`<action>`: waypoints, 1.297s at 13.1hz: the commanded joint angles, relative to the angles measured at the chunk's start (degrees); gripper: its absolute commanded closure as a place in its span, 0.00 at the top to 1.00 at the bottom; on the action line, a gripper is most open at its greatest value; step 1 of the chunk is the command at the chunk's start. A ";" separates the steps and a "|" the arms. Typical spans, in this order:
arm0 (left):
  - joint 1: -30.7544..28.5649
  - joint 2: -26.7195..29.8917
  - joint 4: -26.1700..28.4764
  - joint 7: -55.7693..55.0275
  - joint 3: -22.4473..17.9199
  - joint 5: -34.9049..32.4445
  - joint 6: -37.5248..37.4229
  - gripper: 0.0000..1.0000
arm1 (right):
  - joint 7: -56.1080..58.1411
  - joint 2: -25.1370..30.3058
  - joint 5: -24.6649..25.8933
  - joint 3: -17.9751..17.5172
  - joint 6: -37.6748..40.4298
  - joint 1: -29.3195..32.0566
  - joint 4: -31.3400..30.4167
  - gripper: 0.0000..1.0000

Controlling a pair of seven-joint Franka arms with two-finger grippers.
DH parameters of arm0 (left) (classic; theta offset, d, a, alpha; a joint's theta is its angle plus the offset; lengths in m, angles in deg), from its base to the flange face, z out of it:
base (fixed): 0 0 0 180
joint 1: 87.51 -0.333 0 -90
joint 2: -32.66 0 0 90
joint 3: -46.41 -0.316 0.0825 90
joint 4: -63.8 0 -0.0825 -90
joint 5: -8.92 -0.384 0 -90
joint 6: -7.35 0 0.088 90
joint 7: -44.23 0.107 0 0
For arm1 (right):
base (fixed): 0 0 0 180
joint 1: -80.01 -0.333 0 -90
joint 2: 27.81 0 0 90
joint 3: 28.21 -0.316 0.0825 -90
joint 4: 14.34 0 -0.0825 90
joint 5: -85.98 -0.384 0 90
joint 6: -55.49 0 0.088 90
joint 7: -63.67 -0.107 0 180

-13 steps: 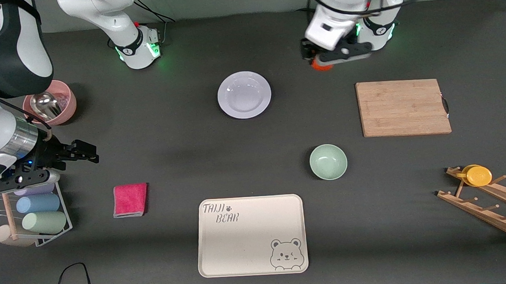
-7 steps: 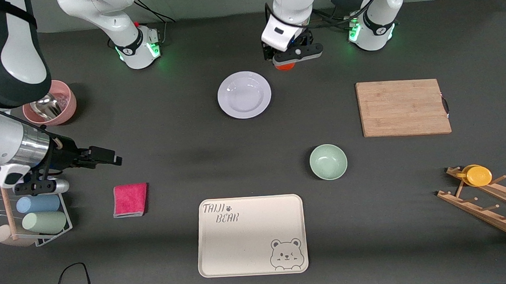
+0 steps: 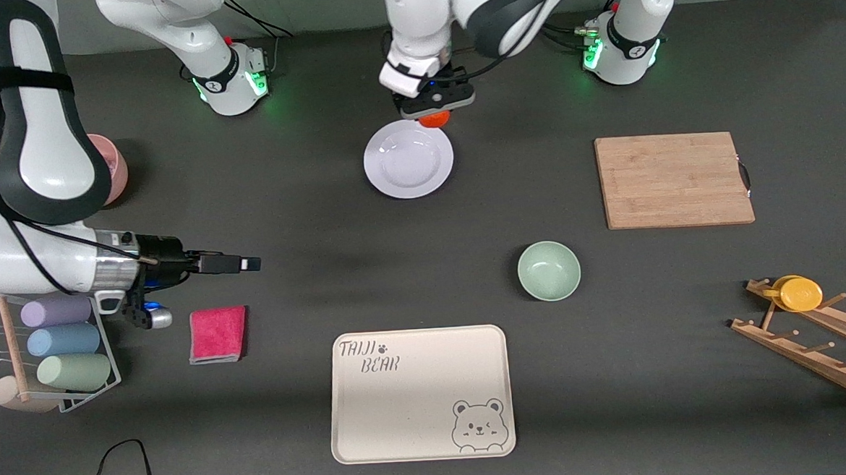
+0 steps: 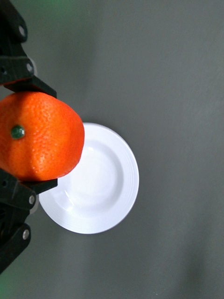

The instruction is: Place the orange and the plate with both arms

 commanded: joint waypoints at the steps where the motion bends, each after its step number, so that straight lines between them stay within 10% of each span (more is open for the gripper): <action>1: 5.18 -14.49 -8.65 -8.55 -0.94 -9.48 -0.09 0.00 | 11.21 3.51 -10.91 0.57 -3.98 0.20 -12.50 1.00; 9: 14.77 -23.31 -8.75 -16.91 -9.10 -16.36 10.01 0.00 | 25.73 2.82 -22.36 1.45 -13.19 -0.42 -27.37 1.00; 17: 16.88 -24.46 -5.85 -18.49 -12.45 -16.36 13.88 0.00 | 56.06 2.99 -50.65 1.28 -19.45 -4.20 -43.90 1.00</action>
